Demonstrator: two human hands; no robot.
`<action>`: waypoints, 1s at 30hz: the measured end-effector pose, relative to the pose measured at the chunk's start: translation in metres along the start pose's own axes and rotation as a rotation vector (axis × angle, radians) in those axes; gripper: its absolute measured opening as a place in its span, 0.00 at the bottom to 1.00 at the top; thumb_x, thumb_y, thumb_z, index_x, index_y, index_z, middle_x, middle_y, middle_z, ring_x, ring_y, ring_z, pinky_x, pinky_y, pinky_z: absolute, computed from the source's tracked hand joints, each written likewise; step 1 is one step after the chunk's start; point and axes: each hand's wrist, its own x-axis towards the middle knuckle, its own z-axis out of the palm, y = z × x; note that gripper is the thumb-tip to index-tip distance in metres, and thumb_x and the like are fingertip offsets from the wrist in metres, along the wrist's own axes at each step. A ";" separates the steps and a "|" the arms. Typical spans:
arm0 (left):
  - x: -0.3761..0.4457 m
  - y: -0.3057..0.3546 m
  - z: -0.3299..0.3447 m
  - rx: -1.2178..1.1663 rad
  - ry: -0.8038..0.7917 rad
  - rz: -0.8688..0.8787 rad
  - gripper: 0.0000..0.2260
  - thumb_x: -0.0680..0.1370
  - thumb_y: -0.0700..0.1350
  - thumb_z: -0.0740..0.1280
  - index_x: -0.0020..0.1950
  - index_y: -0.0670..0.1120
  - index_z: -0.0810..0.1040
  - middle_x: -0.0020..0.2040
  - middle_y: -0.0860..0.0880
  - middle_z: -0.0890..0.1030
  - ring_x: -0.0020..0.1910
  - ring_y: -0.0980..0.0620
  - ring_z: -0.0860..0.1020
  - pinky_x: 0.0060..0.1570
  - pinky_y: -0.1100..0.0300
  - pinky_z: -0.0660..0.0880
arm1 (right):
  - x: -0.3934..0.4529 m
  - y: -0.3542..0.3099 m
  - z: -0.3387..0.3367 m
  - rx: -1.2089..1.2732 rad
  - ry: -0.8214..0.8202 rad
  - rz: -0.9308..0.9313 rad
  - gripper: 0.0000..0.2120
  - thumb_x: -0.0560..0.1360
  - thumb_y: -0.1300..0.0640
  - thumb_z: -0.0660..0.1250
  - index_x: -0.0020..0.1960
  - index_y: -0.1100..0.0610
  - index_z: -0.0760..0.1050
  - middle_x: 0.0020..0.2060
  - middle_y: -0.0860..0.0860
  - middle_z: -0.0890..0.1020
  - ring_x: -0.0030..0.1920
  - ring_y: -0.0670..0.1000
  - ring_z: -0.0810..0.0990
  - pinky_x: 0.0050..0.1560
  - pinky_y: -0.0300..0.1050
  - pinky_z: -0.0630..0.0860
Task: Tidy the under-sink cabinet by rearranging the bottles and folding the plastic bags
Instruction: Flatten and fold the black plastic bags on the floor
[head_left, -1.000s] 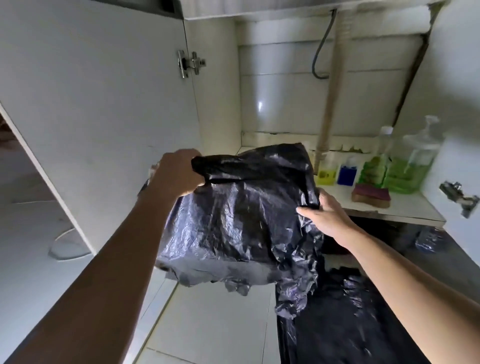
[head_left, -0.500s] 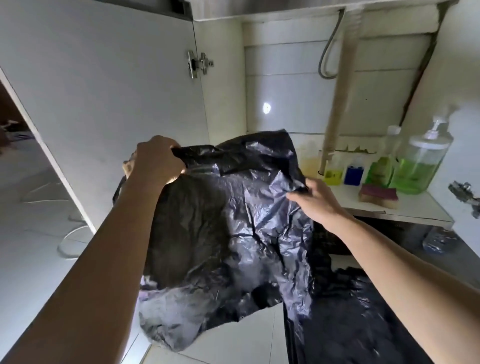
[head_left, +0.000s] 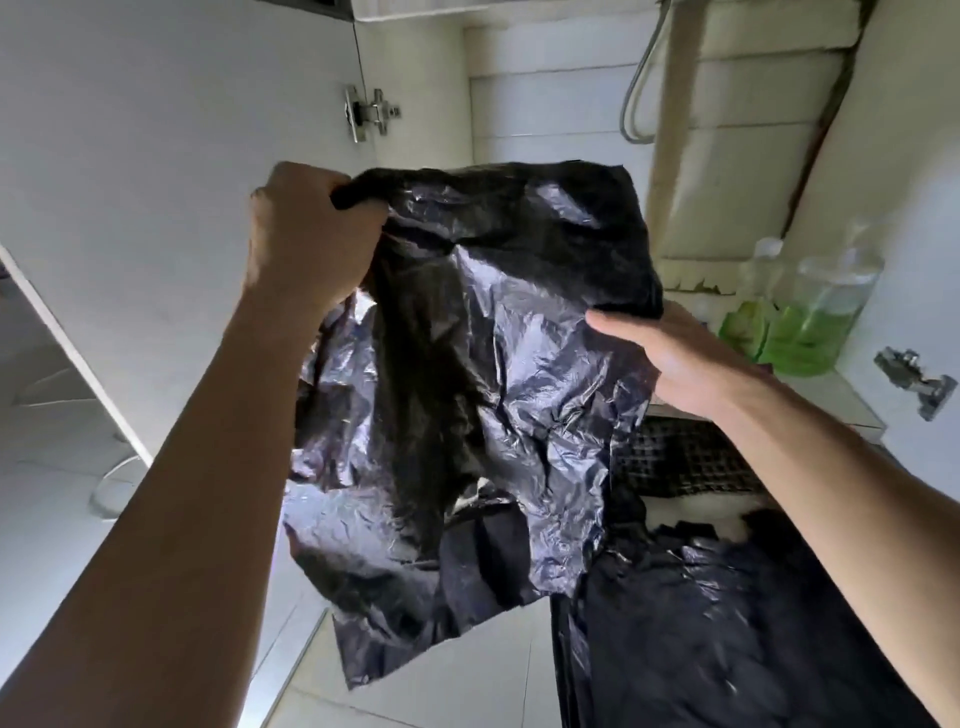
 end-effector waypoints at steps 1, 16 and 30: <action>-0.002 0.004 0.005 -0.034 -0.051 0.015 0.09 0.73 0.43 0.65 0.37 0.38 0.78 0.27 0.45 0.67 0.28 0.47 0.68 0.25 0.61 0.64 | 0.000 -0.002 -0.009 -0.050 0.085 -0.015 0.07 0.60 0.56 0.78 0.36 0.48 0.83 0.36 0.45 0.85 0.47 0.50 0.79 0.51 0.45 0.69; -0.063 0.082 0.143 0.052 -0.127 0.332 0.08 0.77 0.45 0.64 0.45 0.46 0.82 0.35 0.47 0.80 0.30 0.48 0.74 0.31 0.63 0.68 | -0.041 0.008 -0.192 -0.443 0.730 -0.303 0.09 0.70 0.56 0.73 0.47 0.60 0.80 0.35 0.53 0.80 0.30 0.43 0.76 0.32 0.39 0.71; -0.203 0.078 0.185 0.001 -1.729 0.330 0.09 0.76 0.38 0.67 0.56 0.40 0.80 0.43 0.47 0.79 0.37 0.59 0.72 0.39 0.73 0.67 | -0.156 0.129 -0.270 -0.909 0.002 0.673 0.19 0.66 0.57 0.75 0.54 0.60 0.76 0.48 0.53 0.79 0.52 0.53 0.77 0.52 0.40 0.71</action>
